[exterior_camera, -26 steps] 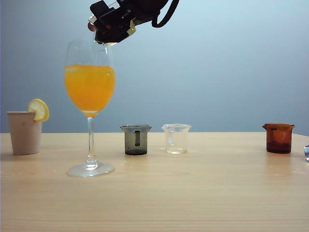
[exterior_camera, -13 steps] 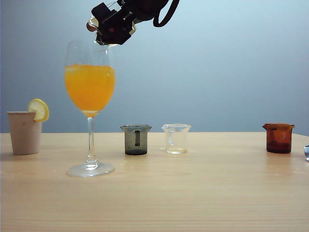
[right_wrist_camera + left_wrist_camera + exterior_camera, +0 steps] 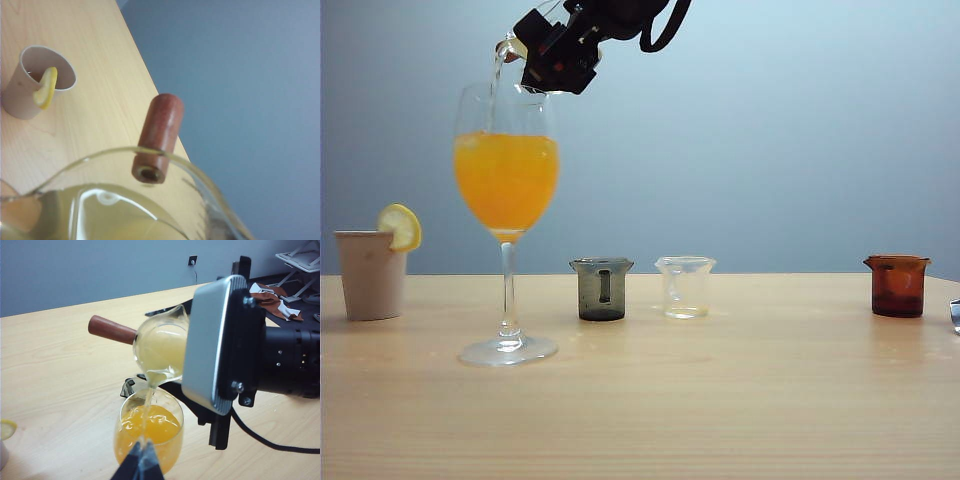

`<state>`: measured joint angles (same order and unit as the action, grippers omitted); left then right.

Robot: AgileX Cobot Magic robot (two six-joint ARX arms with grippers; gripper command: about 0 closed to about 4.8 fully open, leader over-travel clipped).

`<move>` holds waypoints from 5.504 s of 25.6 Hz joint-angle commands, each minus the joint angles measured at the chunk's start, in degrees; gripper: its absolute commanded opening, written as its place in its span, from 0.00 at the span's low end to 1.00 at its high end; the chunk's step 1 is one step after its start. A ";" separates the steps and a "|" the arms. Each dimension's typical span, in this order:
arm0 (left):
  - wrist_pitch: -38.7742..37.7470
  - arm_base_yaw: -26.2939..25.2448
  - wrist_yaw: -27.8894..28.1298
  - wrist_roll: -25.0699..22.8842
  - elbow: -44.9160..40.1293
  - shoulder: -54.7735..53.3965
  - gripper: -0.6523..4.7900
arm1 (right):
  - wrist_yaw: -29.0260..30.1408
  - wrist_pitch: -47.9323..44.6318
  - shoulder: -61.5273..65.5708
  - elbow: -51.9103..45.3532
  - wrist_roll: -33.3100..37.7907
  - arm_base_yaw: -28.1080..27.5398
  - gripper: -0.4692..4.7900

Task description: Pick up the third measuring cup from the left, pour the pineapple juice inside into the goblet, and finally put the measuring cup back in its original place.

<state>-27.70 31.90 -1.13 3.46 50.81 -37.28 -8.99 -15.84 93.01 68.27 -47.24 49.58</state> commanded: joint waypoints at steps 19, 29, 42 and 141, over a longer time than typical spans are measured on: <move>0.72 0.00 -0.42 -0.02 0.46 0.09 0.11 | -0.07 -2.64 -0.48 0.52 -4.26 0.11 0.37; 0.70 0.00 -0.42 0.00 0.46 0.09 0.11 | -0.07 -2.64 -0.48 0.52 -8.39 0.11 0.37; 0.31 0.00 -0.42 0.00 0.46 0.09 0.11 | 0.00 -2.62 -0.48 0.52 -11.43 0.11 0.37; 0.31 0.00 -0.44 -0.02 0.46 0.13 0.11 | -0.09 -4.79 -0.50 0.52 -41.75 0.83 0.37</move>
<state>-27.73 31.88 -1.32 3.46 50.81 -37.28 -8.99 -17.76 92.99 68.29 -88.86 50.33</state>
